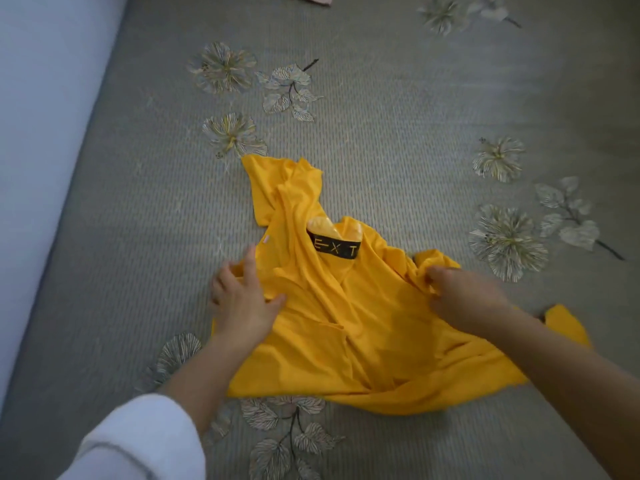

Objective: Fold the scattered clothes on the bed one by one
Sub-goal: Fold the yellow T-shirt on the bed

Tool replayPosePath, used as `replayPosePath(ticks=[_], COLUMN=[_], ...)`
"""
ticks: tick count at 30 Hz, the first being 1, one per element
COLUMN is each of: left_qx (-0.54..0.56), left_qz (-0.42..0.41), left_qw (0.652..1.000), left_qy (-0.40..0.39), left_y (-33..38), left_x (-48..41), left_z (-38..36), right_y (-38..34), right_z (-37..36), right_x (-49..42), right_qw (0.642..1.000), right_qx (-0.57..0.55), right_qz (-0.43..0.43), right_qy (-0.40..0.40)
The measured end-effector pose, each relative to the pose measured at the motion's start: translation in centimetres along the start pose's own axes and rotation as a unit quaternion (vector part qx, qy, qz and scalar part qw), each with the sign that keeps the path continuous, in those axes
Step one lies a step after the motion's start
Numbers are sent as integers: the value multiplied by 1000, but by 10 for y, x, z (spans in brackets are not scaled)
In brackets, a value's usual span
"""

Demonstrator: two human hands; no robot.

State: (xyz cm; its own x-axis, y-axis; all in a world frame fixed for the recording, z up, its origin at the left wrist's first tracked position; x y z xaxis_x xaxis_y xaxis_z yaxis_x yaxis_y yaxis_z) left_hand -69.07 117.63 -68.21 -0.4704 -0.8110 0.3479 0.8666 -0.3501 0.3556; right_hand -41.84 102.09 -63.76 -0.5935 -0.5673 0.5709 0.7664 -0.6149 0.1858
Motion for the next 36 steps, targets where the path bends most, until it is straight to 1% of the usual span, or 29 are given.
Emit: replayPosePath(ticks=[1,2,4,6,8,9,10,11,12,13,14,15,16,17,19,20,21,22,23,24,25,26,27,28,30,32,33,34,36], left_qx=[24,48,77,79,117,176,267,361,427,447,437,411,375,346,310,308,317,344,388,441,496,548,593,622,648,668,685,704,737], left_qz=[13,2,-43,-81,-70,-43,-3,38,60,56,39,20,5,1,19,32,46,62,80,102,125,144,159,169,190,224,242,258,286], left_qw=[999,998,995,993,988,979,954,916,877,858,854,862,881,905,943,949,947,937,918,892,858,822,786,759,732,706,684,660,612], left_qy=[-24,-41,-44,-38,-67,-98,-135,-174,-211,-247,-277,-296,-287,-250,-122,-60,-23,-9,-10,-21,-40,-62,-82,-93,-92,-75,-62,-46,-20], left_y=[-5,-5,1,3,-2,-8,-13,-15,-15,-15,-15,-16,-19,-24,-36,-41,-44,-45,-43,-40,-32,-22,-9,3,26,44,51,56,63], left_x=[-3,-3,4,20,42,51,61,70,78,83,87,87,83,74,51,40,29,20,10,1,-5,-10,-12,-15,-19,-17,-15,-13,-6], left_z=[-3,-4,1,8,9,5,0,-3,-5,-4,-3,0,3,9,25,32,35,33,29,22,15,9,4,-1,-8,-11,-10,-6,6], right_y=[-17,-33,-59,-79,-98,-109,-121,-134,-149,-164,-177,-186,-192,-195,-195,-195,-195,-194,-193,-190,-186,-180,-173,-165,-148,-131,-121,-108,-76], right_z=[1,0,-3,-2,-2,-3,-6,-12,-21,-32,-46,-59,-68,-73,-72,-72,-73,-73,-73,-70,-66,-62,-54,-46,-29,-13,-4,6,26], right_x=[1,4,11,21,35,44,53,62,72,81,87,91,93,93,92,90,88,86,84,84,85,87,90,94,99,101,103,104,105], right_qw=[999,996,989,978,960,949,938,931,928,930,938,948,958,966,968,965,960,953,939,916,892,878,875,877,879,871,865,854,820], right_qx=[-43,-78,-132,-188,-258,-291,-314,-323,-312,-286,-249,-214,-191,-188,-228,-253,-274,-301,-341,-396,-443,-464,-462,-452,-438,-450,-464,-489,-554], right_qz=[20,35,46,61,98,121,145,171,197,220,229,220,196,164,95,67,49,43,49,65,87,112,138,159,185,190,184,169,131], right_qy=[16,25,41,58,47,28,1,-27,-49,-66,-78,-86,-84,-72,-34,-21,-10,-6,-5,-12,-25,-34,-36,-34,-33,-47,-53,-56,-54])
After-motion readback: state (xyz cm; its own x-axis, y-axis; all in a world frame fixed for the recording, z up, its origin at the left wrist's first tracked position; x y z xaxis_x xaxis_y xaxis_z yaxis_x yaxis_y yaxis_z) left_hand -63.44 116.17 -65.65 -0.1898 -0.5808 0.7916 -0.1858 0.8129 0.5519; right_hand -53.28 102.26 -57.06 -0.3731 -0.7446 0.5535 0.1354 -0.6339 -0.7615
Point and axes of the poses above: each hand's wrist, its own x-axis away from the middle knuckle, its own z-axis out of the back of the hand, y = z × x, the point moved 8 cm from there along -x, towards the middle knuckle, and after that the axes turned 12 degrees about -z, right-handed, at the moved point
